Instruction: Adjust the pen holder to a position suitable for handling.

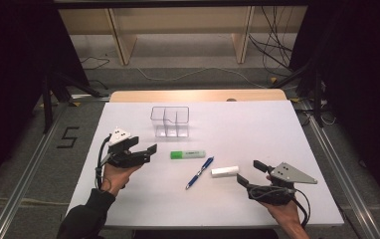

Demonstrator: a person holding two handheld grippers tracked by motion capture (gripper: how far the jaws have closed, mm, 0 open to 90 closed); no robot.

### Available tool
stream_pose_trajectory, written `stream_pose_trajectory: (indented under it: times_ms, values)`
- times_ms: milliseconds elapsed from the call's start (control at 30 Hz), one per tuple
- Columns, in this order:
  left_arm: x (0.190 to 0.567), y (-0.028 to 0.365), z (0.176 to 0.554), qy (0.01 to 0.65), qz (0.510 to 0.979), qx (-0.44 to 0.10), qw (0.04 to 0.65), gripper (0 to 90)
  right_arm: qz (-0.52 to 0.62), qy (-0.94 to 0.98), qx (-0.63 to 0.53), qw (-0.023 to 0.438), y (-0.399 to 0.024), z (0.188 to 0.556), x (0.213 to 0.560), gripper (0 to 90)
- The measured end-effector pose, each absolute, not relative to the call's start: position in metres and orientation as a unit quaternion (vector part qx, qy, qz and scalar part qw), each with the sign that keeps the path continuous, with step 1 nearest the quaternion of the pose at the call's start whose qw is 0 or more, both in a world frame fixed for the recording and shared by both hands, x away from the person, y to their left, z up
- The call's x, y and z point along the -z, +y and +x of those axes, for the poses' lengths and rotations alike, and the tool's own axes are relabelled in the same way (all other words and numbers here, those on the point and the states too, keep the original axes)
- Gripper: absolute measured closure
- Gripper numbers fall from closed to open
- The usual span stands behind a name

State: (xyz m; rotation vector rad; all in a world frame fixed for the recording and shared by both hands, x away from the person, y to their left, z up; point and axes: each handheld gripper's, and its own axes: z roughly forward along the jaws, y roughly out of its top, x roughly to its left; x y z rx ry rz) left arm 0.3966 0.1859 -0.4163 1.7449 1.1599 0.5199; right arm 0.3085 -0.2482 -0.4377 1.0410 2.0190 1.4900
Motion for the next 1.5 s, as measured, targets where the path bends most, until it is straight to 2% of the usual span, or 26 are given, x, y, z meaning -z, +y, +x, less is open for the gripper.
stream_pose_trajectory:
  times_ms: [400,500,633,767,1500]
  values:
    - [0.422,0.203,0.429,0.522,0.687,-0.238,0.447,63.2,0.378,0.727,-0.534,0.21,-0.248,0.309,0.438,23.9]
    - [0.425,0.204,0.439,0.53,0.685,-0.255,0.43,70.1,0.378,0.728,-0.532,0.21,-0.248,0.309,0.439,24.2]
    - [0.432,0.207,0.454,0.546,0.679,-0.249,0.423,82.0,0.377,0.729,-0.532,0.21,-0.248,0.309,0.439,24.3]
    - [0.438,0.21,0.464,0.559,0.675,-0.24,0.418,88.3,0.379,0.729,-0.53,0.211,-0.248,0.309,0.439,24.6]
    - [0.451,0.187,0.508,0.563,0.676,-0.211,0.426,89.2,0.381,0.732,-0.525,0.207,-0.249,0.312,0.442,24.8]
